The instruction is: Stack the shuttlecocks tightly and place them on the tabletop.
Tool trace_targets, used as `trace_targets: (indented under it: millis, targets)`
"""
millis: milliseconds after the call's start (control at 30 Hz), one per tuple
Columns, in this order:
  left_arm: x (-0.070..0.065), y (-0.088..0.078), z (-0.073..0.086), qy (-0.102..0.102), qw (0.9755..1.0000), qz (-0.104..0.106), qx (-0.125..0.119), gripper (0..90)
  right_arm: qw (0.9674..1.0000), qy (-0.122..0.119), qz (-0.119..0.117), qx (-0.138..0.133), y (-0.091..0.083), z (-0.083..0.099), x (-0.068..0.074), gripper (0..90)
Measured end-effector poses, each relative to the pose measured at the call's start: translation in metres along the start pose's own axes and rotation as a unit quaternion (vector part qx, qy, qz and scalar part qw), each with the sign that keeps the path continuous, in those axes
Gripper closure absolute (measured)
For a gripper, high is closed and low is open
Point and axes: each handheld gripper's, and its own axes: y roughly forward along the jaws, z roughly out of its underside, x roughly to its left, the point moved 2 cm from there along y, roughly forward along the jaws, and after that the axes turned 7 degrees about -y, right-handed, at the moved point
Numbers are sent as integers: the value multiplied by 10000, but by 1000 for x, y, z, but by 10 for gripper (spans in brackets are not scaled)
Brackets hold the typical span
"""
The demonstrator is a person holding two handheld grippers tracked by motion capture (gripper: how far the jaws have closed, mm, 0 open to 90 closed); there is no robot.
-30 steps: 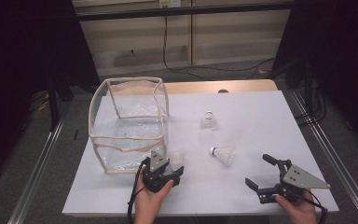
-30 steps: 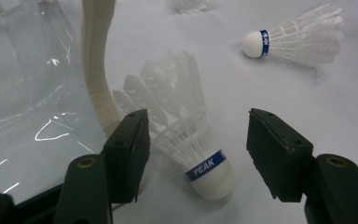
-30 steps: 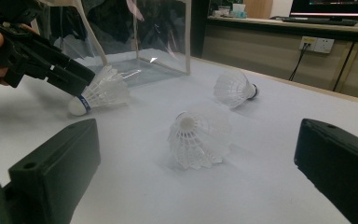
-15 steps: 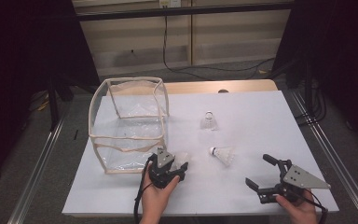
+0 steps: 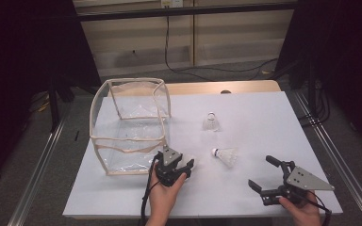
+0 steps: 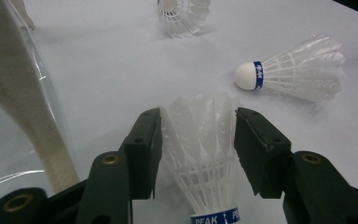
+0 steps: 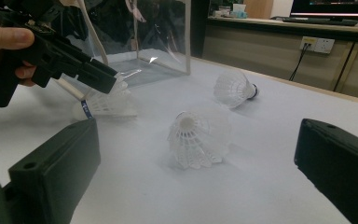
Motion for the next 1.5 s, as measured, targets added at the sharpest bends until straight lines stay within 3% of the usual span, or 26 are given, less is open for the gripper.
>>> trace_targets:
  millis: [233, 433, 733, 967, 1267, 1500]
  targets:
    - [-2, 0, 2, -102, 9999, -5, -24, 524, 10000, -29, 6, -29, -1, 0, -1, 0]
    - [-3, -3, 7, -33, 10000, 28, 43, 499, 10000, -18, 7, -34, -1, -1, 0, 0]
    - [-9, -8, 7, 190, 9998, -34, -97, 497, 10000, -32, 17, -37, -1, -1, 0, 0]
    - [-13, -3, 4, 329, 9994, -52, -13, 502, 10000, -30, 16, -35, -1, -1, 0, 0]
    - [-21, 10, -3, 325, 9993, 45, 199, 503, 10000, -24, 17, -43, -1, -1, 0, 0]
    - [-20, 17, -5, 182, 9991, 49, 381, 633, 10000, -23, 16, -55, -2, 0, -1, 0]
